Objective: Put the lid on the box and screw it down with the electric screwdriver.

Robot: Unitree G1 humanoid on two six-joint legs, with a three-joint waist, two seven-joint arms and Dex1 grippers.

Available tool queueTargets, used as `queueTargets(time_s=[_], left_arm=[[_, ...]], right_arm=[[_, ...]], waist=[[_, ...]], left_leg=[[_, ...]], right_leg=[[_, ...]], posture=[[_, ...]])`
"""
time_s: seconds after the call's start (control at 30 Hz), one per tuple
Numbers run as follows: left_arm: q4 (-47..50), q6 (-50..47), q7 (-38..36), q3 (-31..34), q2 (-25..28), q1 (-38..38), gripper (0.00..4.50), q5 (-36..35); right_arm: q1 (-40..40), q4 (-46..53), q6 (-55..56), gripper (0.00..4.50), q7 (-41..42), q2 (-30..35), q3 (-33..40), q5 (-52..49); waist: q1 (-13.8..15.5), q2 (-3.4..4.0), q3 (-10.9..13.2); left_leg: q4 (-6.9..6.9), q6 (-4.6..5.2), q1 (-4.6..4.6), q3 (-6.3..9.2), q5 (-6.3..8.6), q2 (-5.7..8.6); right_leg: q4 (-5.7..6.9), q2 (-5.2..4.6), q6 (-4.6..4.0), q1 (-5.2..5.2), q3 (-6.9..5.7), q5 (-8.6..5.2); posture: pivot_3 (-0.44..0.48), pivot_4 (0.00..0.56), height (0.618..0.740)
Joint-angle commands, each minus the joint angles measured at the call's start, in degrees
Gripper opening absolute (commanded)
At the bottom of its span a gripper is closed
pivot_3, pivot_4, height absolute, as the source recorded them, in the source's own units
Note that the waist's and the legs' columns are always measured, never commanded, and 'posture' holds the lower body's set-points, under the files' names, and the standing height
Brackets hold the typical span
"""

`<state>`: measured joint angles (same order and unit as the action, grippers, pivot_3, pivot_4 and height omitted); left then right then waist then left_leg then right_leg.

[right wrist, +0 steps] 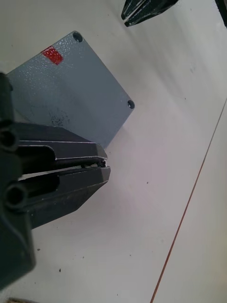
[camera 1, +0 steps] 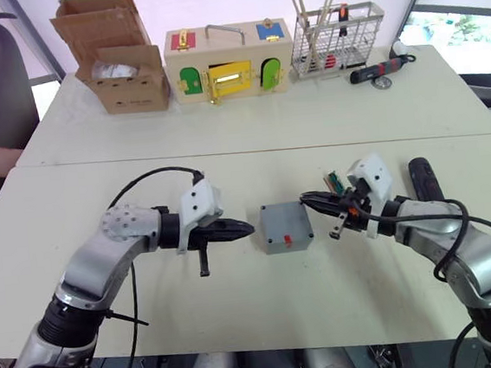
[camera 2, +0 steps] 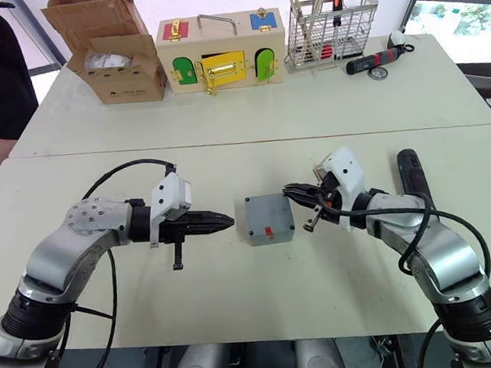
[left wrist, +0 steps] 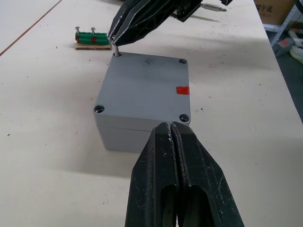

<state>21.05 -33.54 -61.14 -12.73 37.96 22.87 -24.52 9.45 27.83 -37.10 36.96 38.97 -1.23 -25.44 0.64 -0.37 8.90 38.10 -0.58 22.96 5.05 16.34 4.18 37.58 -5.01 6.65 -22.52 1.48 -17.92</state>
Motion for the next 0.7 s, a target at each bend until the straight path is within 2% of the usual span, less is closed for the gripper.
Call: queueTargets(time_s=[0.03,0.7], left_arm=[[1.51,0.33,0.01,0.69,0.02,0.20,0.00,-0.76],[1.00,0.69,0.47,0.40,-0.77,0.53,0.00,-0.35]], right_arm=[[0.39,1.41,0.75,0.06,0.55,-0.17,0.16,0.23],[0.46,-0.24,1.28,0.06,1.47,0.30,-0.07,2.60]], waist=[[-0.01,0.00,0.00],[0.01,0.00,0.00]], left_leg=[[0.00,0.00,0.00,0.00,0.00,0.00],[0.00,0.00,0.00,0.00,0.00,0.00]], right_leg=[[0.00,0.00,0.00,0.00,0.00,0.00],[0.00,0.00,0.00,0.00,0.00,0.00]], posture=[[0.000,0.150,0.740],[0.000,0.150,0.740]])
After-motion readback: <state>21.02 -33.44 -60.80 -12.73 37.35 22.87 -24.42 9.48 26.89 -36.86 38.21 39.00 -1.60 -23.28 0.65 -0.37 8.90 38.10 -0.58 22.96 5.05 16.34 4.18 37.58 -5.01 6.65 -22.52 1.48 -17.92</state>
